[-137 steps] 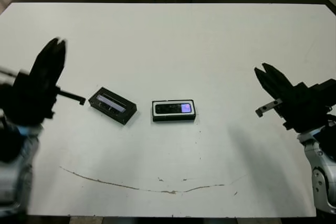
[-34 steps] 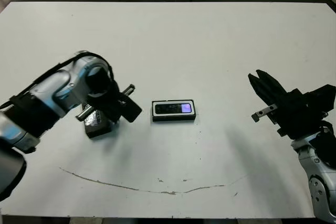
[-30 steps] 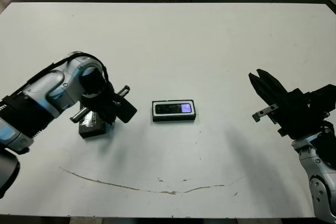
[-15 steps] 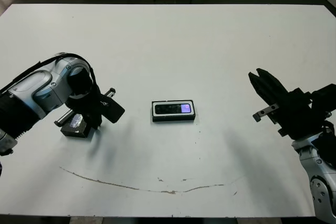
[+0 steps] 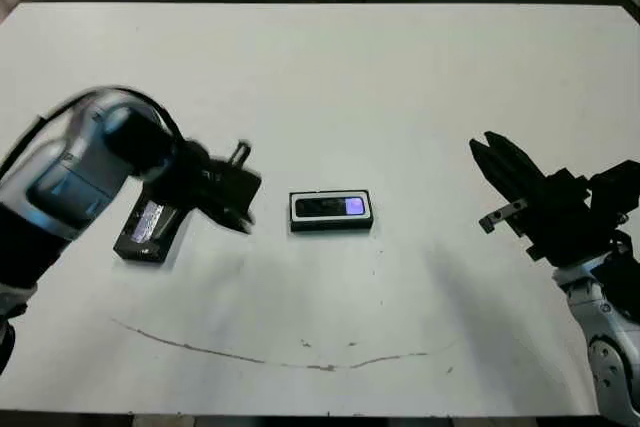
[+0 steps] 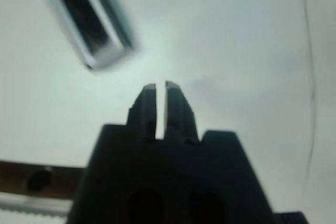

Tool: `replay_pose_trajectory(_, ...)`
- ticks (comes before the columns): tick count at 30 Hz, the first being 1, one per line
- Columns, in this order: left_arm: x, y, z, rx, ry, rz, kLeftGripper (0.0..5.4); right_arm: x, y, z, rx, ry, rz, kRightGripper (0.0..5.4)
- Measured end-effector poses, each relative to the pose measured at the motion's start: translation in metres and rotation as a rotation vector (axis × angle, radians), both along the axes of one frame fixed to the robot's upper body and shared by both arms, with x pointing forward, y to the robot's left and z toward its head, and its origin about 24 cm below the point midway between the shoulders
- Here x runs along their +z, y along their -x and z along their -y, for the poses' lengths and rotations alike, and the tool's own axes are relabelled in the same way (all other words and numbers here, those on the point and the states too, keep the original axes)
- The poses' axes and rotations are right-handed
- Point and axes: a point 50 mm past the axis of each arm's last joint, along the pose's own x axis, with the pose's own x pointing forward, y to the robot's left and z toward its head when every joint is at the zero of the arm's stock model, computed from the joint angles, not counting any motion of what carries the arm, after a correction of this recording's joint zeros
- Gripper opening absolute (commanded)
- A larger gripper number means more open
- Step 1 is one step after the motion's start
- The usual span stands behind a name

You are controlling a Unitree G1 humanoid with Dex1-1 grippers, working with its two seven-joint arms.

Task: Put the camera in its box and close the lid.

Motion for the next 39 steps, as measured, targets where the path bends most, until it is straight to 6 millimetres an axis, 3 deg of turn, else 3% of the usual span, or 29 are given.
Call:
replay_pose_trajectory(5, 0.013, 0.018, -0.009, 0.227, 0.407, 0.075, 0.0, -0.003, 0.0, 0.001, 0.007, -0.024, -0.005, 0.02)
replay_pose_trajectory(11, -0.015, 0.037, -0.04, 0.752, 0.792, 0.202, 0.09, -0.004, 0.001, 0.001, 0.003, -0.018, 0.008, 0.0)
replay_pose_trajectory(14, -0.03, 0.06, -0.049, 0.981, 0.874, 0.297, 0.62, -0.006, 0.002, 0.0, 0.005, -0.018, -0.002, 0.0)
replay_pose_trajectory(20, -0.066, 0.1, -0.062, 1.276, 0.942, 0.363, 2.05, -0.01, 0.002, 0.0, 0.014, -0.032, -0.019, 0.0)
replay_pose_trajectory(25, -0.081, 0.105, -0.071, 1.331, 0.883, 0.372, 3.29, -0.013, 0.001, -0.002, 0.041, -0.044, -0.025, 0.0)
replay_pose_trajectory(33, -0.085, 0.1, -0.076, 1.301, 0.896, 0.253, 5.25, -0.017, 0.001, -0.006, 0.044, -0.047, -0.034, 0.0)
replay_pose_trajectory(39, -0.089, 0.093, -0.08, 1.277, 0.923, 0.172, 5.39, -0.022, 0.0, -0.006, -0.005, 0.01, -0.065, 0.0)
